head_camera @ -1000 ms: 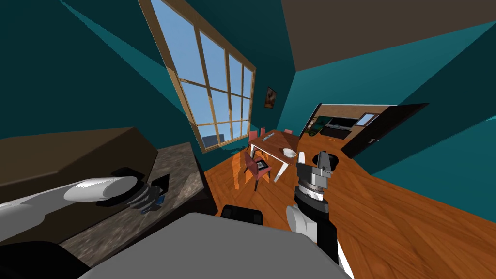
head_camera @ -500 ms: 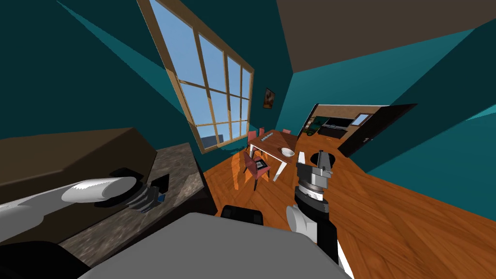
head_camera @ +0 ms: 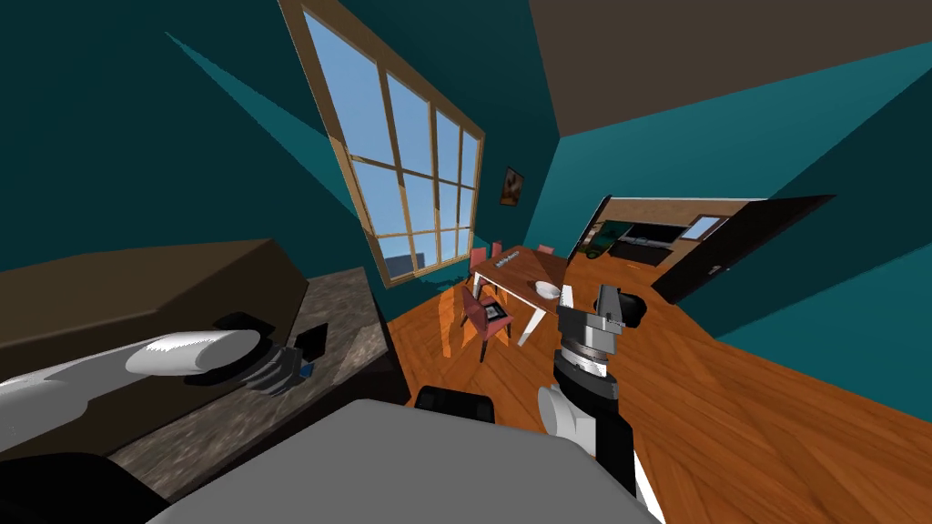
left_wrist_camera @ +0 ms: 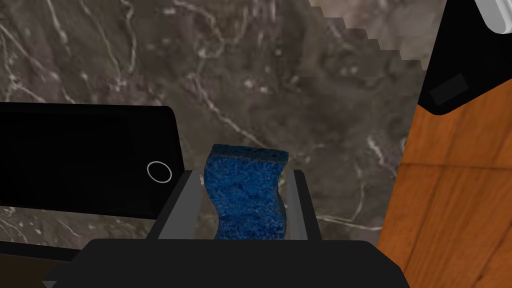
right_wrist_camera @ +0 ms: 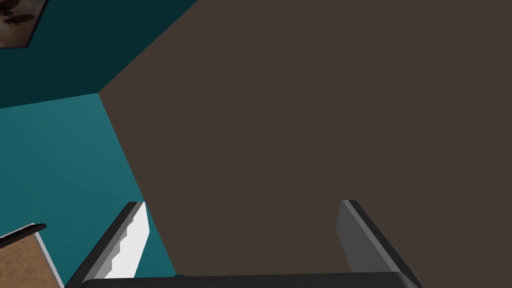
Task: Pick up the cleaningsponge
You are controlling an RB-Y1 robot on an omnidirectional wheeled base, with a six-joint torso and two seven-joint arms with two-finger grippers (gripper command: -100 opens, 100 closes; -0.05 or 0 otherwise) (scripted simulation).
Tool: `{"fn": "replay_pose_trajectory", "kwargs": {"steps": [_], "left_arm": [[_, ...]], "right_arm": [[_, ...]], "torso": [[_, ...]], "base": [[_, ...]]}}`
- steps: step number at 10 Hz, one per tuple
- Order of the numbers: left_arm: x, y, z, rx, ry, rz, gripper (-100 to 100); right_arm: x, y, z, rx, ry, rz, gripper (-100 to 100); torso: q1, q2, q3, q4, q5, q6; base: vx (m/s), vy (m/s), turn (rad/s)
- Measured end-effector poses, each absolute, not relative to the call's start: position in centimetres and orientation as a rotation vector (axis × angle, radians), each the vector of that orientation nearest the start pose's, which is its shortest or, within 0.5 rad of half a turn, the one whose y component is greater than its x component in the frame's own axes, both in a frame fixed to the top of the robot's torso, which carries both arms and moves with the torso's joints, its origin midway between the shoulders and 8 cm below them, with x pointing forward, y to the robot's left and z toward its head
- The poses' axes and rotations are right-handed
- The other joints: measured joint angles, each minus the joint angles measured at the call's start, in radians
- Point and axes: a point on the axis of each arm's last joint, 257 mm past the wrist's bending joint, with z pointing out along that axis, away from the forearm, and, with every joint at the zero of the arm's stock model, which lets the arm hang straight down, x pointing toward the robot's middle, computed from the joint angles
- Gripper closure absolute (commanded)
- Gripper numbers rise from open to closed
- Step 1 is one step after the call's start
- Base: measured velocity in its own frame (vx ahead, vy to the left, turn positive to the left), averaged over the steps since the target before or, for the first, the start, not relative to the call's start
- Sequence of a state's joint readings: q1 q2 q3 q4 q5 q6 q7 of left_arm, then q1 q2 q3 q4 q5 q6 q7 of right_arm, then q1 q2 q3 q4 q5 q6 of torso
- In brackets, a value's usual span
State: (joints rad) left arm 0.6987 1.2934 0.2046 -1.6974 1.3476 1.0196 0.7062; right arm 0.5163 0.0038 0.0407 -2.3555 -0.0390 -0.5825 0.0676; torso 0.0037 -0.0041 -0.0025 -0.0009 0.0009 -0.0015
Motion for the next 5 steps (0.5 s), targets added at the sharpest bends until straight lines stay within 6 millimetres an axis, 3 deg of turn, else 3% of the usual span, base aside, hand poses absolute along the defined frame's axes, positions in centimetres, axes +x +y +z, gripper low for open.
{"fn": "replay_pose_trajectory", "kwargs": {"steps": [4, 5], "left_arm": [[18.6, 54.0, -32.6, -2.861, 1.124, -0.171, 100], [18.6, 54.0, -32.5, -2.861, 1.127, -0.169, 0]], "right_arm": [[31.2, -26.8, 6.6, 0.553, 0.497, 1.327, 0], [31.2, -26.8, 6.6, 0.553, 0.497, 1.327, 0]], "torso": [[-0.001, 0.000, 0.000, 0.000, 0.000, 0.000], [-0.001, 0.001, 0.000, 0.000, 0.000, 0.001]], "base": [[0.057, 0.010, 0.156], [0.005, -0.001, -0.010]]}}
